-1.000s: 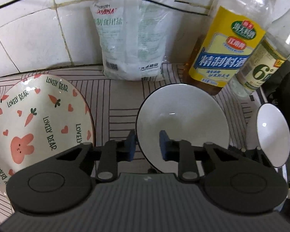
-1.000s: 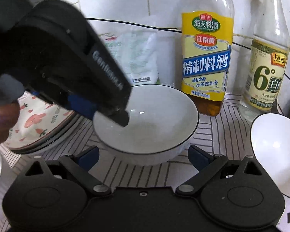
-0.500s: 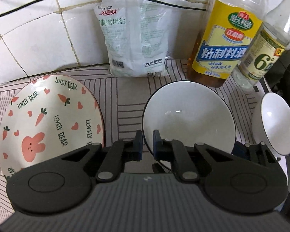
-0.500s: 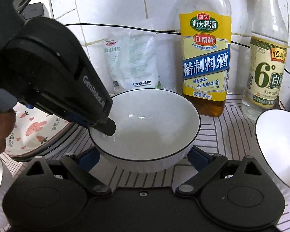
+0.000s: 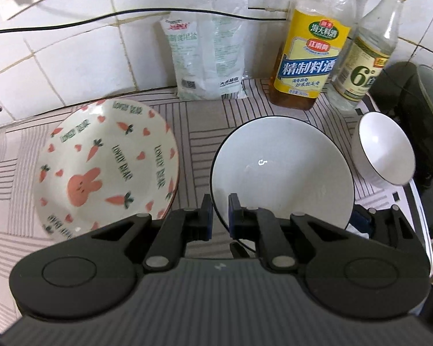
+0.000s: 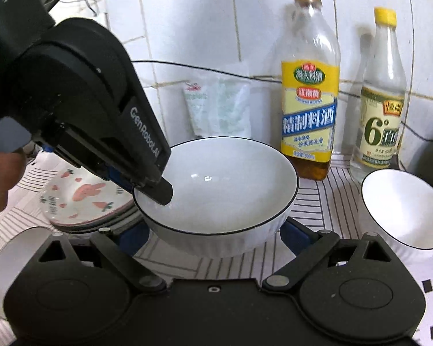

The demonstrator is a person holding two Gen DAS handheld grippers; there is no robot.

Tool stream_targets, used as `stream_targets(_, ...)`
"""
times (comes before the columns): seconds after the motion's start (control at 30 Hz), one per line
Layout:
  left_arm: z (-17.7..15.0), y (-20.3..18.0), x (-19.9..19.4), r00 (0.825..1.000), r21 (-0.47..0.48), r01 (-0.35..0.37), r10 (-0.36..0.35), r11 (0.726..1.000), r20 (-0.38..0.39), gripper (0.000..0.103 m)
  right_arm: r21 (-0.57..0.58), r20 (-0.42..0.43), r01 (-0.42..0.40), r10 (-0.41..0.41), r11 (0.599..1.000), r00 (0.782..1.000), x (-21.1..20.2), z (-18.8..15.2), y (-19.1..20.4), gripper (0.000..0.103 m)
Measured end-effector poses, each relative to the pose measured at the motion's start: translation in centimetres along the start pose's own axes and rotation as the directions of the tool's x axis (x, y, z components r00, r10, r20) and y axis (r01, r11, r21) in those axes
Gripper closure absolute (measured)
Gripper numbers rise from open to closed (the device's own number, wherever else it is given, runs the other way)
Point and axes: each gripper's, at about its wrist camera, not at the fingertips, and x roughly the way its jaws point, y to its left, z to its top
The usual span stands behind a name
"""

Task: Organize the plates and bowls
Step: 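Grasp the white bowl rim with both grippers and lift it, then carry the white bowl over the placed bowl and lower it inside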

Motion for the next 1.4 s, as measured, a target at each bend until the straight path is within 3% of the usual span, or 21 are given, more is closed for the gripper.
stream_targets(0.43, -4.6, 2.5, -7.3, 0.999, -0.025, 0.020, -0.019, 0.999, 0.048, 0.094, -0.048, 0.015, -0.030, 0.031, 0.998, 0.999, -6.5, 0.7, 4.2, 0.004)
stream_targets(0.73, -7.2, 5.6, -9.8, 0.998, -0.080, 0.019, -0.014, 0.997, 0.053, 0.094, -0.100, 0.026, -0.075, 0.078, 0.992, 0.997, -8.9, 0.6, 7.1, 0.004)
stream_targets(1.13, -10.1, 10.1, -9.5, 0.999, -0.164, -0.047, 0.046, 0.985, -0.010, 0.094, -0.133, -0.041, -0.186, 0.182, 0.974, 0.983, -7.9, -0.4, 11.1, 0.004)
stream_targets(1.4, -10.7, 11.3, -7.7, 0.994, -0.167, -0.082, 0.069, 0.982, -0.081, 0.093, -0.149, -0.118, -0.241, 0.225, 0.959, 0.967, -6.4, -0.9, 12.4, 0.004)
